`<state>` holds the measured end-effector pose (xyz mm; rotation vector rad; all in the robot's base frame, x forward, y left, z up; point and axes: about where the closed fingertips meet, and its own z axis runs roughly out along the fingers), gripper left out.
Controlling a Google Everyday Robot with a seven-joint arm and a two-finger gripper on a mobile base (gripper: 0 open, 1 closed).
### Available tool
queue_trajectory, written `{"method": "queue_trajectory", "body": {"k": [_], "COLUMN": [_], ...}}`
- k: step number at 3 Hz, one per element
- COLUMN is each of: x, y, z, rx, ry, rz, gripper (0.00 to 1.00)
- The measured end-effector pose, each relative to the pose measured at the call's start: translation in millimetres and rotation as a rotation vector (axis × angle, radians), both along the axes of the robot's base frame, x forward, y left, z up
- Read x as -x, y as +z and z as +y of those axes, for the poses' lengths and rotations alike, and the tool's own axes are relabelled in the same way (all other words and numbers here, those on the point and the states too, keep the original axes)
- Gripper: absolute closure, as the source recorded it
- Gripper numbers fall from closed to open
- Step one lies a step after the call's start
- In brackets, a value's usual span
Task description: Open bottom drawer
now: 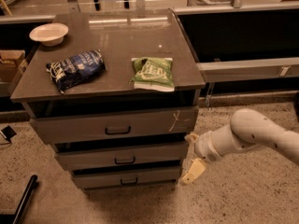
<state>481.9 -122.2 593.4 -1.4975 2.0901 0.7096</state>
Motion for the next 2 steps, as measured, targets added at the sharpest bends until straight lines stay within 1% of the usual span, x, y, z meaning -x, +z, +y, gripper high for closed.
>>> {"method": "queue_trajectory", "body": {"k": [1, 2], "x": [21.3, 30.5], "y": [-60.8, -95.4], "z": [5.1, 6.1], "rx": [-0.137, -0.209], "ry": [0.071, 0.116], "rz": [-0.006, -0.048], "gripper": [0.0, 0.0]}}
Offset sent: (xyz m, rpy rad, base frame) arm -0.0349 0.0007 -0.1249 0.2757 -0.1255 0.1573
